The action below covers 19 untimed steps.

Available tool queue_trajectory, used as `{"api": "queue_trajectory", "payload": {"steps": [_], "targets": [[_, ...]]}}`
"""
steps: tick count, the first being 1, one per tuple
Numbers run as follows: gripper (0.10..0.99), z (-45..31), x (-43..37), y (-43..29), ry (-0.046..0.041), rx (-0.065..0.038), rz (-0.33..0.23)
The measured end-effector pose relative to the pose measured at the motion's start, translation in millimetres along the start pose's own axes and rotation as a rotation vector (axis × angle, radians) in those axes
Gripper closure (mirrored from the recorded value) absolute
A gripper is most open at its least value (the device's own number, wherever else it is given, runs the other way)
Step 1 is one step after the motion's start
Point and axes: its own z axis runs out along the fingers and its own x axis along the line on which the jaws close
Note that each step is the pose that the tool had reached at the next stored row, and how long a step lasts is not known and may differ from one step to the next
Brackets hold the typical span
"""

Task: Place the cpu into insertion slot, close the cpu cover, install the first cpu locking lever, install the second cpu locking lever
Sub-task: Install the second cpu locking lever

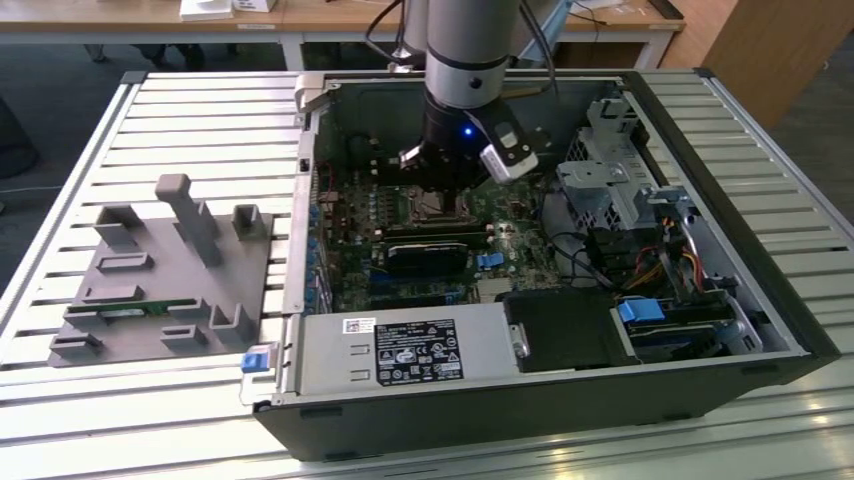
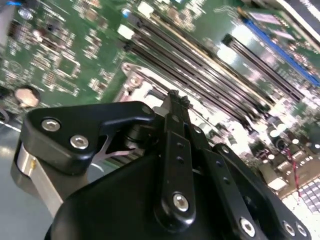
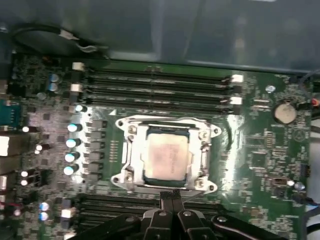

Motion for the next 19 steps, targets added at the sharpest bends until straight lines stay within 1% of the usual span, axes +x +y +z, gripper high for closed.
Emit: {"api": "queue_trajectory", "payload": {"steps": [3,5,7,12,13,17,19], "targets": [[0.980,0.2,6.8,-0.8,0.0000,-0.001,0.000],[0.980,0.3,7.8,-3.2,-0.0003,-0.007,0.000],[0.980,0.3,8.0,-6.1,-0.0011,-0.020,0.000],[0.980,0.1,8.7,-12.4,-0.0031,-0.059,0.000],[0.980,0.1,9.5,-13.5,-0.0034,-0.064,0.000],[0.980,0.3,16.2,-17.5,-0.0036,-0.070,0.000],[0.980,0.7,17.1,-19.5,-0.0037,-0.071,0.000]]}}
